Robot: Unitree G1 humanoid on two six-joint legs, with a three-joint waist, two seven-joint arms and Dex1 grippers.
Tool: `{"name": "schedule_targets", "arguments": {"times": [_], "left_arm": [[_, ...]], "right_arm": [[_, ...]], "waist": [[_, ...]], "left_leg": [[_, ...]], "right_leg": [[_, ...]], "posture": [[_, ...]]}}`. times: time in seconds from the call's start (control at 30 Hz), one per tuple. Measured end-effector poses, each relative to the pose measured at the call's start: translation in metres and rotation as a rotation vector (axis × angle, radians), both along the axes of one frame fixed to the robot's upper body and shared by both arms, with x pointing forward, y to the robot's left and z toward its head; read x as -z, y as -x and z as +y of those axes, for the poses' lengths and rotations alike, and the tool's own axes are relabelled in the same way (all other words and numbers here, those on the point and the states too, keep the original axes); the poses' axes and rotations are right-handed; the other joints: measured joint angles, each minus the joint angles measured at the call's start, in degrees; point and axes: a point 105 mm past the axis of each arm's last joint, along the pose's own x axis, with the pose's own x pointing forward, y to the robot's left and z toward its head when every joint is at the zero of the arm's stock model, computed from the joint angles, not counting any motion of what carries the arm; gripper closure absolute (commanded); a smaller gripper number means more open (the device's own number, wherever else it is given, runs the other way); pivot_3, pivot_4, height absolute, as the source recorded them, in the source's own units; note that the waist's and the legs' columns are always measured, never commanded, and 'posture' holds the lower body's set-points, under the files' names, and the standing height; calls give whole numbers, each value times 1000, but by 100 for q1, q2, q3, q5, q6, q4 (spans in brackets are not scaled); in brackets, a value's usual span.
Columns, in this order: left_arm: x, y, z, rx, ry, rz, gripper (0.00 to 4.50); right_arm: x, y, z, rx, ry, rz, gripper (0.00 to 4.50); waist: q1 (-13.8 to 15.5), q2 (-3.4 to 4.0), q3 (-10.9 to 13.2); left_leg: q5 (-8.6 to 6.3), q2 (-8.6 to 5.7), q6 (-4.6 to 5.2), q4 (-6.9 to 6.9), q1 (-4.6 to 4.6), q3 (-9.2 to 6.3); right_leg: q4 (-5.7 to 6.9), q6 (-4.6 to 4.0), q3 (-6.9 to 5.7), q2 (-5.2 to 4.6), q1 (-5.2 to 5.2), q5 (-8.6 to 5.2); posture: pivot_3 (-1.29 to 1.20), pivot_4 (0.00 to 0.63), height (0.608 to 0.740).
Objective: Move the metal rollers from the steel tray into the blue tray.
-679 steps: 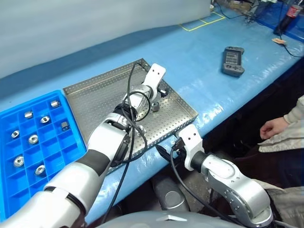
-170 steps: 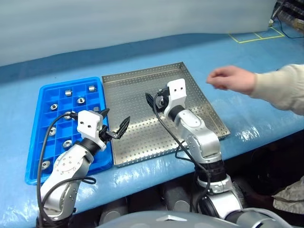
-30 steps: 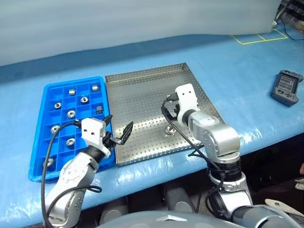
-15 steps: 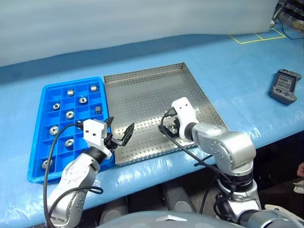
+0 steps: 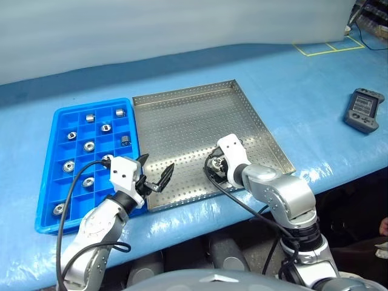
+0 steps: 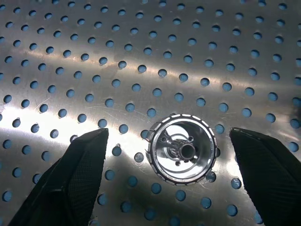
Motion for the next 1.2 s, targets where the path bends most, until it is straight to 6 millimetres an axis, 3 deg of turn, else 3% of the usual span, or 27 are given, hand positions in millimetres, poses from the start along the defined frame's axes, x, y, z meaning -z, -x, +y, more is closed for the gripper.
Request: {"name": "schedule_targets", "arguments": {"times": [0.17,0.2,0.4,0.5,0.7,1.03,1.2], "left_arm": [[0,0,1,6,-26,-9,0],[-1,0,1,6,-31,-16,0],[0,2,0,30,-46,-21,0],[0,4,2,27,-61,-33,0],[-2,10,15,-50,-94,-77,0],[-4,49,59,-302,-140,-57,0],[4,67,65,-358,-140,3,0]], "right_arm": [[7,-1,-3,20,-4,1,2628],[7,-2,-3,20,-4,-1,2798],[7,-2,1,10,-8,-3,2797],[-1,-8,15,-25,-33,-42,2797],[-51,-24,64,-167,-162,-236,2797],[-74,-19,137,-474,-227,-295,2797],[-74,-5,170,-629,-244,-290,2797]], "waist": [[2,-2,1],[2,-2,1],[5,-4,3],[3,-6,4],[136,-8,5],[579,-12,7],[737,-15,10]], "left_leg": [[0,0,0,0,1,2],[0,0,0,1,1,2],[0,0,0,0,1,2],[0,1,0,0,2,3],[-1,5,1,-7,4,-3],[-3,7,4,-12,-3,-14],[-3,8,4,-12,-7,-26]], "right_leg": [[0,0,1,0,0,0],[0,0,1,0,0,0],[0,0,1,0,0,0],[2,0,2,1,-2,0],[3,-2,-2,5,-3,-1],[0,-15,-21,-2,-10,-9],[-1,-21,-37,-3,-9,-15]], "posture": [[-56,150,740],[-54,150,740],[-28,150,740],[8,150,740],[105,150,740],[262,150,740],[312,150,740]]}}
